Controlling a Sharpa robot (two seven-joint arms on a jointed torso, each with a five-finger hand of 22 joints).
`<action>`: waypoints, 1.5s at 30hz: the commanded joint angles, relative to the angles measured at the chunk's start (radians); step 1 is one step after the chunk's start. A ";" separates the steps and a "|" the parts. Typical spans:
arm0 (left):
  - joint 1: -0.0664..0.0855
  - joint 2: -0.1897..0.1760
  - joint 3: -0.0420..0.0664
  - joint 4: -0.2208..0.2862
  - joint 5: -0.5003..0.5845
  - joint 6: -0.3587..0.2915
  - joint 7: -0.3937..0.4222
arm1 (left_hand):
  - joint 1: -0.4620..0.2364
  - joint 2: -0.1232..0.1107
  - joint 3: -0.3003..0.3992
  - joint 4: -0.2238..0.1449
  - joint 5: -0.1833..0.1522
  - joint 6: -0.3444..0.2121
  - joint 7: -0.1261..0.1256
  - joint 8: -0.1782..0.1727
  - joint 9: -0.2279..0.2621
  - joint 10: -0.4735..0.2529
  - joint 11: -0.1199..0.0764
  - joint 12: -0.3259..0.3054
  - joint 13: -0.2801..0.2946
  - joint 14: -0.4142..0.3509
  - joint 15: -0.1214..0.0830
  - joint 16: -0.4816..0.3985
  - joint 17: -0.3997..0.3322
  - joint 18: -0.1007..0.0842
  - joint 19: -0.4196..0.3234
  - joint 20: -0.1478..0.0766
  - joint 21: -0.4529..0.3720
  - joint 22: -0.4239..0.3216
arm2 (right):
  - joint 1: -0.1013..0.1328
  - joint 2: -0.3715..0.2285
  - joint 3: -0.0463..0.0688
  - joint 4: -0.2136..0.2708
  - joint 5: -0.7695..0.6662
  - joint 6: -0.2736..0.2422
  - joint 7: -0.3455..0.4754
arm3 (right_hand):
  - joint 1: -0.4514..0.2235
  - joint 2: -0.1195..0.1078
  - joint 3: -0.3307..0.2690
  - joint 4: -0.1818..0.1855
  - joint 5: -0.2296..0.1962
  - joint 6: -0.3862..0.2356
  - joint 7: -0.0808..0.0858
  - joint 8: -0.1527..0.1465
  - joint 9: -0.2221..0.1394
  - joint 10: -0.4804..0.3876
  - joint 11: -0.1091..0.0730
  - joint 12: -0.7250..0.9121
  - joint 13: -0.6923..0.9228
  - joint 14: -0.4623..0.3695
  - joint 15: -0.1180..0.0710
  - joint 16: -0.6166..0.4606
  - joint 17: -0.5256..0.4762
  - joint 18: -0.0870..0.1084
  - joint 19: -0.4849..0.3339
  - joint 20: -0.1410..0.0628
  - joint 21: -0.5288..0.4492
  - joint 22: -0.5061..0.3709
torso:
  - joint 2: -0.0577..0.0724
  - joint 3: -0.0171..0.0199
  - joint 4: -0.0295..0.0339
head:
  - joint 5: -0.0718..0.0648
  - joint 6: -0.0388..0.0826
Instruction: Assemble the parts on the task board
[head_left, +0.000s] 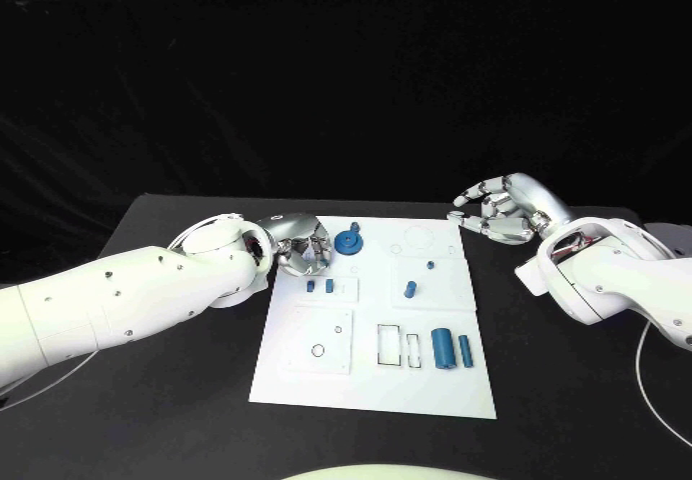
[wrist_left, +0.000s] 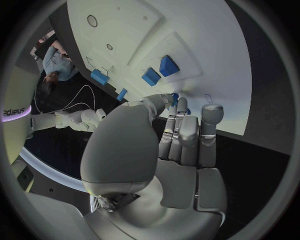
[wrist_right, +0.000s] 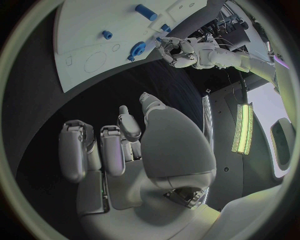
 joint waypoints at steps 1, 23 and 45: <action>-0.001 0.005 0.000 -0.001 -0.013 0.019 -0.002 | -0.007 -0.001 -0.001 -0.006 -0.005 0.003 0.003 -0.007 0.000 0.009 0.001 -0.003 -0.001 -0.002 0.003 -0.001 -0.001 -0.013 -0.003 0.007 -0.002 0.001 | -0.001 0.000 0.000 0.002 -0.011 0.008 0.006 | -0.004 0.001 -0.001 -0.002 0.006 -0.006 0.001 0.005 -0.002 0.001 -0.001 -0.002 0.000 0.057 -0.005 -0.005 0.050 0.013 0.012 -0.009 -0.003 0.168 | 0.000 0.0003 0.0006 | 0.000 0.000; -0.002 0.022 0.000 -0.012 -0.016 0.040 0.000 | -0.007 -0.001 -0.001 -0.007 -0.007 0.004 0.002 -0.008 0.000 0.013 0.001 -0.006 -0.002 -0.002 0.003 0.000 -0.001 -0.013 -0.004 0.008 -0.003 0.000 | -0.001 0.000 0.000 0.002 -0.011 0.009 0.006 | -0.004 0.001 -0.001 -0.002 0.006 -0.006 0.001 0.005 -0.002 0.001 -0.001 -0.002 0.000 0.057 -0.005 -0.005 0.050 0.013 0.012 -0.009 -0.003 0.168 | -0.001 0.0000 0.0014 | -0.002 -0.002; -0.002 0.020 0.000 -0.014 -0.011 0.046 -0.020 | -0.042 -0.034 0.001 -0.001 -0.008 -0.071 0.029 -0.086 -0.035 -0.031 0.029 -0.085 -0.020 -0.042 0.027 -0.015 -0.067 -0.001 -0.051 0.025 -0.047 -0.058 | -0.001 0.000 0.000 0.000 -0.011 0.008 0.006 | -0.004 0.001 -0.001 -0.001 0.006 -0.007 0.001 0.007 -0.002 -0.001 -0.002 -0.008 -0.007 0.056 -0.006 -0.007 0.048 0.014 0.010 -0.009 -0.007 0.166 | -0.001 -0.0004 0.0006 | -0.002 -0.004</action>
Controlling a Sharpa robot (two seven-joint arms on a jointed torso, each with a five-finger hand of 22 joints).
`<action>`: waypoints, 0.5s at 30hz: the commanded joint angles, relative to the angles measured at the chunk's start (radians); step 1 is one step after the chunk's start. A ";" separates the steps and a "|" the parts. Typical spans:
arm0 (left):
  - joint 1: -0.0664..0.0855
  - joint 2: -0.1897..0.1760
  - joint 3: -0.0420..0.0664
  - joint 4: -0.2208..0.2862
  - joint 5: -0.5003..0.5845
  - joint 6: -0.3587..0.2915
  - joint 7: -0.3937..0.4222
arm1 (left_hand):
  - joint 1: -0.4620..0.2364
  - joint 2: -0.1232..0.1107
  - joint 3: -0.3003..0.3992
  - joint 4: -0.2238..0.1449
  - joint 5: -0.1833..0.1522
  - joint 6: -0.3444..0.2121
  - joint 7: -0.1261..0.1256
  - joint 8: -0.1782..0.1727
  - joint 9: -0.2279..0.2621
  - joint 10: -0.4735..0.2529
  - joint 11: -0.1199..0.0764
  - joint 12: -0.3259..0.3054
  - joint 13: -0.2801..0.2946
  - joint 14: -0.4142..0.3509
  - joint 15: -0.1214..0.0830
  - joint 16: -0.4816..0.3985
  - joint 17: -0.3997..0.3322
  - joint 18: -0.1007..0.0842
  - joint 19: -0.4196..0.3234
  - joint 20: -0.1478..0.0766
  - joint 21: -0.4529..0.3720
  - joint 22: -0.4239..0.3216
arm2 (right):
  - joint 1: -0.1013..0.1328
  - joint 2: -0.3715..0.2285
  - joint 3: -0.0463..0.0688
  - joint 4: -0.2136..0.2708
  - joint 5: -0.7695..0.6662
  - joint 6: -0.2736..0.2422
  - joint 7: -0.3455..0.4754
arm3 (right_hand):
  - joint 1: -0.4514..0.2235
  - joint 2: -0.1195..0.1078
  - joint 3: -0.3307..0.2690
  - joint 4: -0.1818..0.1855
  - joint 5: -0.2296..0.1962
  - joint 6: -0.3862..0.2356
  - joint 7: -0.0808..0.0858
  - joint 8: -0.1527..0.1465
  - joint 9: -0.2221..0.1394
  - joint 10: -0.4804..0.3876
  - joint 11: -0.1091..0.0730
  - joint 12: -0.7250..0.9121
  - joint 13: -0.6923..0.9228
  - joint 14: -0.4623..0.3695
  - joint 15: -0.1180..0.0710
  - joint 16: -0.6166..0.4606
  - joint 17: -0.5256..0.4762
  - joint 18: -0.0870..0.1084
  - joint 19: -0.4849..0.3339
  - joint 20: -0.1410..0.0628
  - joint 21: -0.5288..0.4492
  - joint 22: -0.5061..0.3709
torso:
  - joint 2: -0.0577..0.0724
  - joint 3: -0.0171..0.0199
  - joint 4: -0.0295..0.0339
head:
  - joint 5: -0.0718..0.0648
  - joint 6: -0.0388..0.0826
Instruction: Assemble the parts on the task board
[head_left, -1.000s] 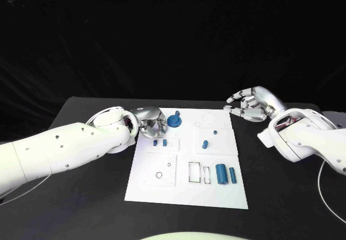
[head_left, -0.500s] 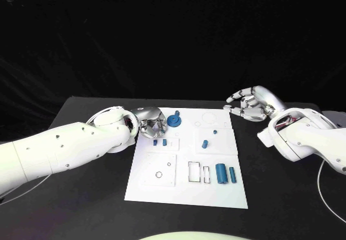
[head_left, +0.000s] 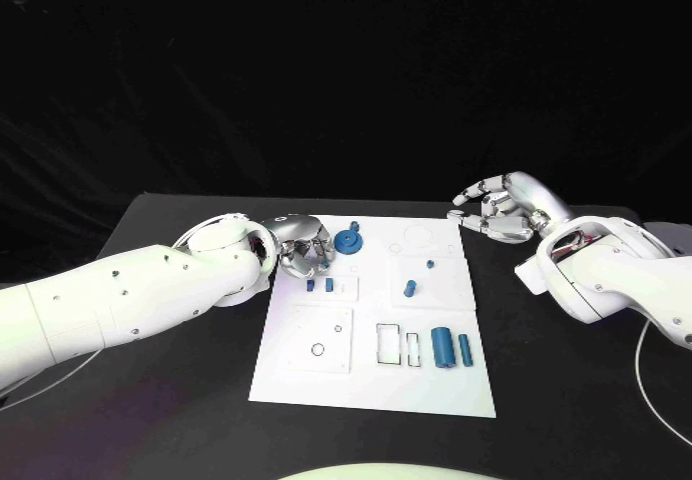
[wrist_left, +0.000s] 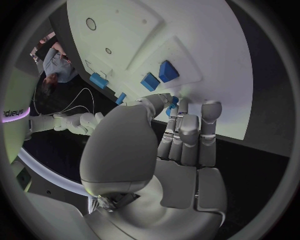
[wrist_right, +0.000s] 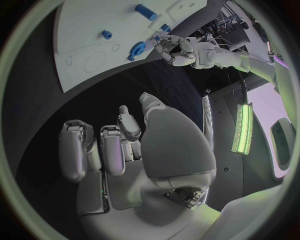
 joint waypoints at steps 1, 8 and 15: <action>0.000 0.001 0.000 0.001 0.003 0.010 -0.004 | -0.011 -0.002 0.003 0.002 -0.003 -0.008 0.001 -0.007 -0.002 -0.009 -0.001 -0.006 -0.002 -0.007 -0.001 -0.006 -0.004 -0.001 -0.006 0.002 -0.005 -0.004 | -0.001 0.000 0.000 0.000 -0.011 0.008 0.006 | -0.004 0.001 -0.001 -0.001 0.006 -0.007 0.001 0.007 -0.001 -0.001 -0.002 -0.002 -0.001 0.056 -0.006 -0.003 0.048 0.014 0.010 -0.009 -0.003 0.166 | 0.000 0.0002 -0.0004 | 0.000 0.000; 0.000 -0.003 0.000 0.004 0.005 0.002 -0.007 | -0.024 -0.015 -0.007 0.008 -0.003 -0.024 0.010 -0.025 -0.013 -0.048 0.010 -0.030 -0.009 -0.035 0.011 -0.017 -0.045 0.006 -0.033 0.008 -0.031 -0.037 | -0.001 0.000 0.000 -0.004 -0.011 0.016 0.004 | -0.004 -0.002 -0.001 -0.002 0.006 -0.012 0.002 0.008 -0.002 -0.038 -0.001 -0.049 -0.046 0.051 -0.006 -0.013 0.029 0.020 -0.003 -0.010 -0.029 0.153 | 0.000 -0.0002 -0.0001 | 0.000 0.000; 0.000 -0.018 0.001 0.012 0.029 -0.035 0.008 | -0.020 -0.008 -0.068 0.016 0.000 -0.072 0.007 -0.060 -0.033 -0.133 0.024 -0.032 -0.014 -0.123 0.025 -0.053 -0.177 0.024 -0.108 0.017 -0.105 -0.129 | -0.003 0.003 0.000 -0.018 -0.057 0.089 -0.012 | 0.030 -0.011 0.032 -0.004 -0.008 -0.015 0.001 0.025 -0.004 -0.255 -0.003 -0.444 -0.402 0.017 -0.009 -0.095 -0.089 0.050 -0.070 -0.014 -0.185 0.072 | 0.000 -0.0008 -0.0008 | 0.000 0.002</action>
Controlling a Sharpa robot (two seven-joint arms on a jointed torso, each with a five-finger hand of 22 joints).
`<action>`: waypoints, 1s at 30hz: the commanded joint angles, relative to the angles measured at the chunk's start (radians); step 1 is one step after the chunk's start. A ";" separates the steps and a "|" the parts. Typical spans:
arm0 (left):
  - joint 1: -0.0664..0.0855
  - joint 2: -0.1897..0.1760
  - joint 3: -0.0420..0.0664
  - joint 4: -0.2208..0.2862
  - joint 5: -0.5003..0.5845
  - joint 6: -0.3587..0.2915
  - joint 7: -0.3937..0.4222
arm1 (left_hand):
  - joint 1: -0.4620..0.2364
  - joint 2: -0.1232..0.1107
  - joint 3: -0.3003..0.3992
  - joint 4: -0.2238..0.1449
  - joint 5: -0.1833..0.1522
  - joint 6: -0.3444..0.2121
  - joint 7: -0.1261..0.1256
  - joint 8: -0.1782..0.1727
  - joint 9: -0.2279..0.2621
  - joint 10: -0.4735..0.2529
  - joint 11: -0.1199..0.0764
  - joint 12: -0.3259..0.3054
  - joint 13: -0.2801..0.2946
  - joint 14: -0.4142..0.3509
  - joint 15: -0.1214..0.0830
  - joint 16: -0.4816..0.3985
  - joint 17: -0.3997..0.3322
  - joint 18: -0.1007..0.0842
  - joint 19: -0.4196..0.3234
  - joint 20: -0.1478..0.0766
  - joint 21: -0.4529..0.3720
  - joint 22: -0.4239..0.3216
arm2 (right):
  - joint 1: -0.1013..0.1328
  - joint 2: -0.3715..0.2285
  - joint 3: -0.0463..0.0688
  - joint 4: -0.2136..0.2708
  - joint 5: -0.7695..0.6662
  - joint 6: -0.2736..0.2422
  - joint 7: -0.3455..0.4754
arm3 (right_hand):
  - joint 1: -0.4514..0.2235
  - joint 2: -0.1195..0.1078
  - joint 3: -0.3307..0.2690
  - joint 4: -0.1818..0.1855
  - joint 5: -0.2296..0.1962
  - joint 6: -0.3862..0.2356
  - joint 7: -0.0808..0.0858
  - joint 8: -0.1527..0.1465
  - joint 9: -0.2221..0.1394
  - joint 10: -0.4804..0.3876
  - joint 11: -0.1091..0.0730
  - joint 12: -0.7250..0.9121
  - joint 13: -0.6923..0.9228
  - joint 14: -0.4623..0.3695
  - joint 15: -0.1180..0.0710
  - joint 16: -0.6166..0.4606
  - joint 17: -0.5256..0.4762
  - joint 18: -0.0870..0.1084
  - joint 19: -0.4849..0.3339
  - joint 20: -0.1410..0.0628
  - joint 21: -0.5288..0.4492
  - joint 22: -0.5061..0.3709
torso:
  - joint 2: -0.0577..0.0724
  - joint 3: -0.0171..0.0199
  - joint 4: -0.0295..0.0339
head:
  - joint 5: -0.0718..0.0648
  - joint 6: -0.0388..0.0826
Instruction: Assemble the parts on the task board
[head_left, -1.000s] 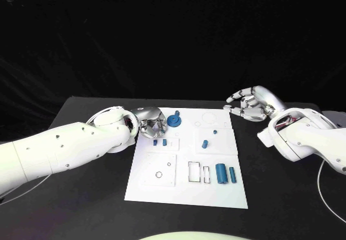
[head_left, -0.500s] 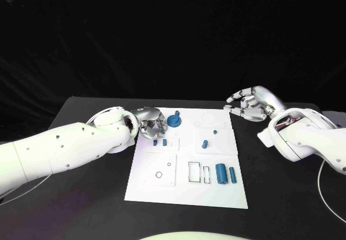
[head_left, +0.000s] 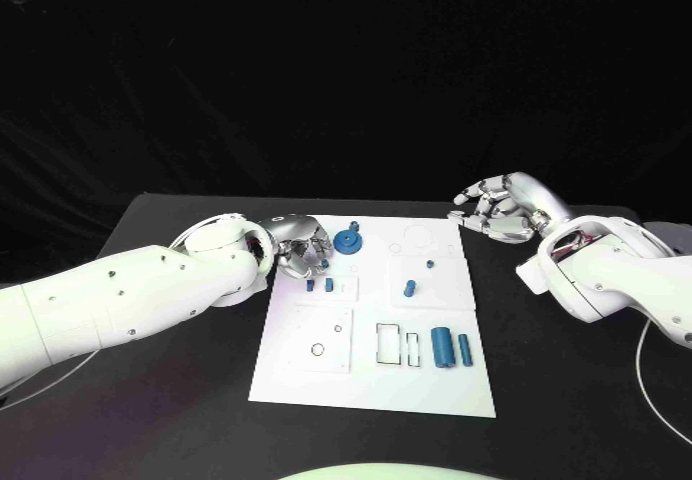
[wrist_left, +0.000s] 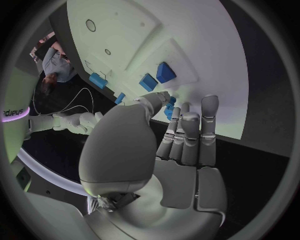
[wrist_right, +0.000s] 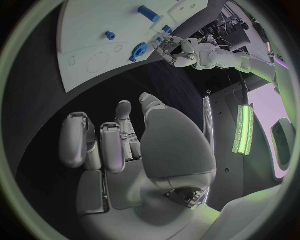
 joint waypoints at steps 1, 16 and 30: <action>0.000 -0.009 0.001 0.007 0.035 -0.044 0.019 | -0.006 0.009 -0.034 0.009 0.001 -0.008 -0.001 -0.006 -0.005 -0.032 0.006 0.002 -0.003 -0.035 0.006 -0.016 -0.052 0.014 -0.031 0.004 -0.031 -0.038 | -0.003 0.002 0.000 -0.008 -0.066 0.087 -0.011 | 0.034 -0.005 0.027 -0.003 -0.014 0.002 0.003 0.006 -0.002 -0.043 -0.003 -0.108 -0.089 0.011 -0.008 -0.031 -0.043 0.013 -0.019 -0.001 -0.048 0.065 | 0.000 -0.0009 -0.0004 | -0.001 0.002; 0.002 -0.102 0.006 0.019 0.913 -0.203 0.390 | 0.125 0.135 -0.382 0.165 0.006 0.058 0.019 0.019 -0.034 -0.090 0.010 0.213 0.012 -0.207 0.015 -0.094 -0.284 0.018 -0.073 0.016 -0.175 -0.144 | -0.022 0.037 -0.002 -0.022 -0.581 0.303 -0.089 | 0.108 -0.099 0.212 -0.011 -0.105 0.084 -0.002 -0.008 -0.029 0.026 0.009 -0.560 -0.528 0.034 0.003 -0.014 0.002 0.003 0.017 0.005 -0.017 0.092 | 0.001 -0.0008 -0.0019 | -0.045 0.021; 0.001 -0.150 0.006 0.075 1.323 -0.170 0.588 | 0.138 0.131 -0.333 0.162 0.010 0.077 0.009 0.039 -0.036 -0.072 0.000 0.276 0.028 -0.242 0.009 -0.119 -0.311 0.018 -0.087 0.011 -0.211 -0.164 | -0.060 0.109 -0.004 -0.049 -0.811 0.322 -0.184 | 0.103 -0.114 0.229 -0.018 -0.108 0.085 0.006 -0.021 -0.036 0.024 0.018 -0.602 -0.577 0.040 0.009 -0.001 0.021 -0.004 0.030 0.008 0.010 0.110 | 0.000 -0.0016 0.0002 | -0.071 0.023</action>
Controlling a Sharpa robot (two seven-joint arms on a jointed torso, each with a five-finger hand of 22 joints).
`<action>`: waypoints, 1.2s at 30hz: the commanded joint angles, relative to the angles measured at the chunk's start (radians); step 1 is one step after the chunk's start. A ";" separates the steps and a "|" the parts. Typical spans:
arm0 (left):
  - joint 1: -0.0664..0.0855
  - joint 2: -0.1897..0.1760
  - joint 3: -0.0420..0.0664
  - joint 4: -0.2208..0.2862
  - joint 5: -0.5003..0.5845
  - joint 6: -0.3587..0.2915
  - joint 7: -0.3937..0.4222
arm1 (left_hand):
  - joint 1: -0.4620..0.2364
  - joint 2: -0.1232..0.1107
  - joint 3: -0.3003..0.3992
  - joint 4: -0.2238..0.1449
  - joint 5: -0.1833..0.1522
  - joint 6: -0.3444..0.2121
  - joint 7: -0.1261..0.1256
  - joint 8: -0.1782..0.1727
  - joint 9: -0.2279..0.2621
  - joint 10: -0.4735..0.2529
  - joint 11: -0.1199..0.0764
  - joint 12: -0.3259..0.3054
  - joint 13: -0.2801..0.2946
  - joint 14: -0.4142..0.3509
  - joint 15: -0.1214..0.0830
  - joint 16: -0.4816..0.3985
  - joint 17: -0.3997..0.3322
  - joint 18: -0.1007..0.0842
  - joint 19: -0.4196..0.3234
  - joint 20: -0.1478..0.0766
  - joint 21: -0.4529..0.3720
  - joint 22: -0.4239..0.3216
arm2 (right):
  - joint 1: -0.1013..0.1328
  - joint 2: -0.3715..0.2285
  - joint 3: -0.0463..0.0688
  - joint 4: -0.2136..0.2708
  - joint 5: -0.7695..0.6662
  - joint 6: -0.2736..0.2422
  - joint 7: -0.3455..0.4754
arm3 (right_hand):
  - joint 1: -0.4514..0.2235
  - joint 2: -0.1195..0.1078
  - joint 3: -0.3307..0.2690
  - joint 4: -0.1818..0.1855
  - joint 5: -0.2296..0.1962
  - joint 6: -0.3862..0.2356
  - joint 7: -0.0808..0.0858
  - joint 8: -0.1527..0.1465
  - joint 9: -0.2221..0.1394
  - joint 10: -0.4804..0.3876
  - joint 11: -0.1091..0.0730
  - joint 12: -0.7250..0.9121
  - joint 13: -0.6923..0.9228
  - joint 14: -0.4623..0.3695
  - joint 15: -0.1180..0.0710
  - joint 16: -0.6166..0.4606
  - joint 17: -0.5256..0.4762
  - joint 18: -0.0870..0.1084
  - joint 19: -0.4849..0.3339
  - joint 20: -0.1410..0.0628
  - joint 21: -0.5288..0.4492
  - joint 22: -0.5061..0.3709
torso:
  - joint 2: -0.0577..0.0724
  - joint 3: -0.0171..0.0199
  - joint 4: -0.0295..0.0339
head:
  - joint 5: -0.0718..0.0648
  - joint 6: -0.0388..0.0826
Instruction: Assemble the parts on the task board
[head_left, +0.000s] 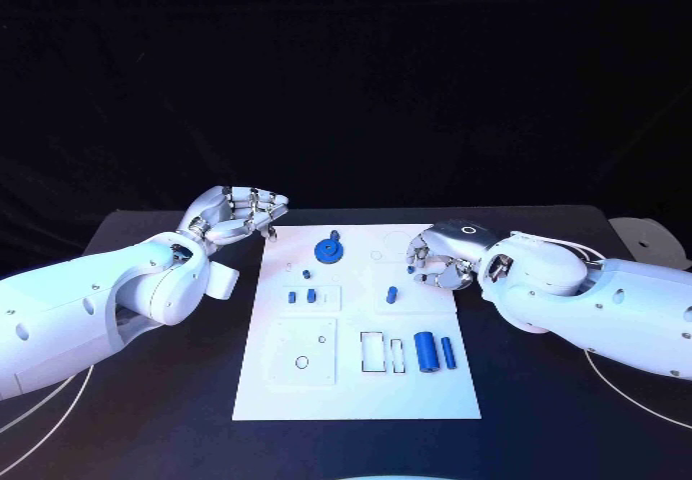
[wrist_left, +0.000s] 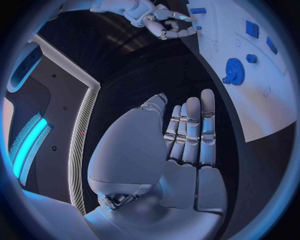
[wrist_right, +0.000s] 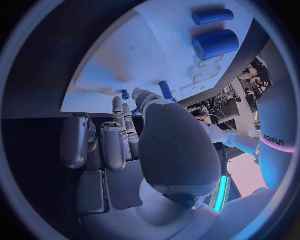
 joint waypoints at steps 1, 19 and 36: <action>0.000 -0.003 0.001 0.015 0.163 0.004 0.093 | 0.009 -0.001 0.007 0.001 0.002 0.011 0.000 0.007 0.000 0.007 0.000 0.007 0.001 -0.005 -0.003 -0.005 -0.001 0.015 -0.002 -0.003 -0.006 -0.002 | -0.005 0.014 0.000 -0.008 -0.120 0.025 -0.058 | 0.006 -0.004 0.011 -0.003 -0.004 0.002 0.006 -0.006 -0.002 0.004 0.005 -0.008 -0.007 0.041 0.010 0.009 0.007 -0.006 0.011 0.002 0.015 0.115 | -0.001 -0.0007 -0.0004 | -0.002 -0.002; 0.000 -0.015 0.000 0.016 0.202 0.002 0.086 | 0.014 -0.002 0.021 0.000 0.003 0.007 0.001 0.007 -0.001 0.004 0.000 0.013 0.002 -0.001 -0.005 -0.004 -0.005 0.015 0.005 -0.006 -0.008 -0.004 | -0.016 0.063 0.000 -0.039 -0.158 0.023 -0.077 | 0.019 0.015 0.096 -0.031 -0.028 0.033 0.002 -0.003 -0.003 0.050 0.000 -0.021 -0.044 0.043 0.006 0.019 0.020 -0.018 0.040 0.003 0.082 0.153 | 0.000 0.0016 0.0002 | -0.002 -0.007; 0.000 -0.017 0.000 0.015 0.203 -0.003 0.062 | 0.023 -0.009 0.045 -0.005 0.003 0.000 0.006 0.007 -0.004 -0.011 0.004 0.017 -0.001 -0.002 -0.003 -0.006 -0.010 0.014 0.009 -0.006 -0.010 -0.006 | -0.025 0.073 -0.001 -0.054 -0.158 0.097 -0.096 | 0.017 0.044 0.205 -0.146 -0.036 0.095 -0.016 0.026 0.019 0.123 -0.022 -0.028 -0.057 0.044 -0.013 0.018 0.019 -0.037 0.077 -0.015 0.176 0.202 | -0.001 0.0019 -0.0014 | -0.002 -0.013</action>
